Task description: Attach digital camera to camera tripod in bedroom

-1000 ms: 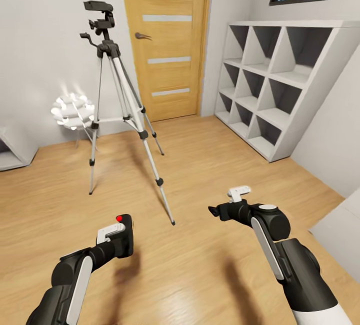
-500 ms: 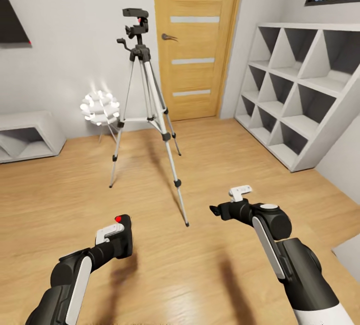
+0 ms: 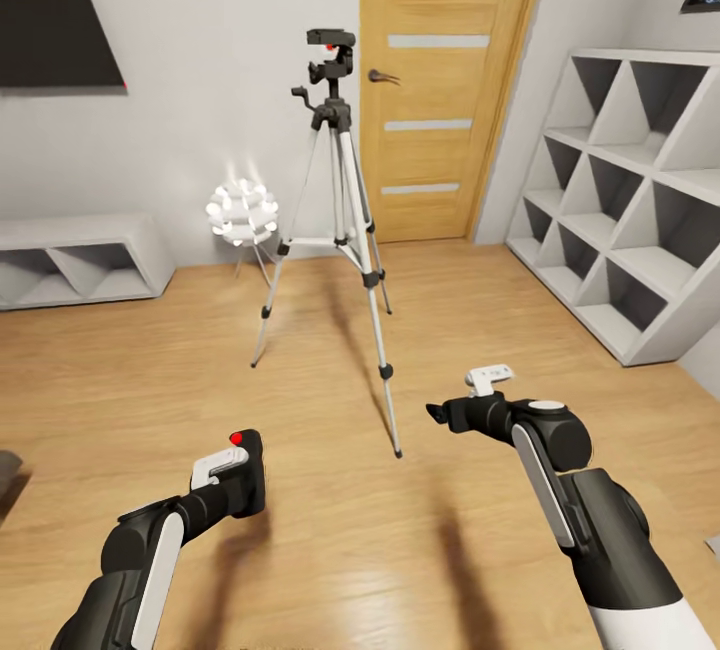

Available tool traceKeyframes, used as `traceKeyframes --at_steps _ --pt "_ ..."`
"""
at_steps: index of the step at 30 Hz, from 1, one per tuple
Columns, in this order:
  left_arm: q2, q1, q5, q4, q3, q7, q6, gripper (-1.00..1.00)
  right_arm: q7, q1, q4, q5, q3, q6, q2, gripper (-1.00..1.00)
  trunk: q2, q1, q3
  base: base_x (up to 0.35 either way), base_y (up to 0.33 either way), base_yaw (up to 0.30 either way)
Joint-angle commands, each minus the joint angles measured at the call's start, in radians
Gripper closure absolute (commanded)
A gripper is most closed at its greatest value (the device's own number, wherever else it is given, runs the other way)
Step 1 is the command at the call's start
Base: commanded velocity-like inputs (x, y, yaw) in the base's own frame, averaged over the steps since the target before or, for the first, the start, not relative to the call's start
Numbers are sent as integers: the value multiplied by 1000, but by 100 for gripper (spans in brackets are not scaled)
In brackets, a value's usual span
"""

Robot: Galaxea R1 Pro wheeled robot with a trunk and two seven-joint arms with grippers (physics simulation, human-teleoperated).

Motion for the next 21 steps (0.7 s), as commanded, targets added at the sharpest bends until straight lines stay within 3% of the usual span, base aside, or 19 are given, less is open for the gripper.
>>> traceKeyframes --at_steps 1,10,21 --pt "-1 -1 1 -1 2 -4 6 100 -6 -2 -1 -10 0 4 -1 -100 7 -4 2 0 0 217" --pt "-1 0 1 0 1 -4 6 100 -6 -5 -1 -10 0 4 0 -100 70 -39 29 0 0 182" --pt "-2 0 1 3 2 -3 5 100 -6 -3 -1 -11 -1 4 -1 -100 147 -81 63 0 0 38"
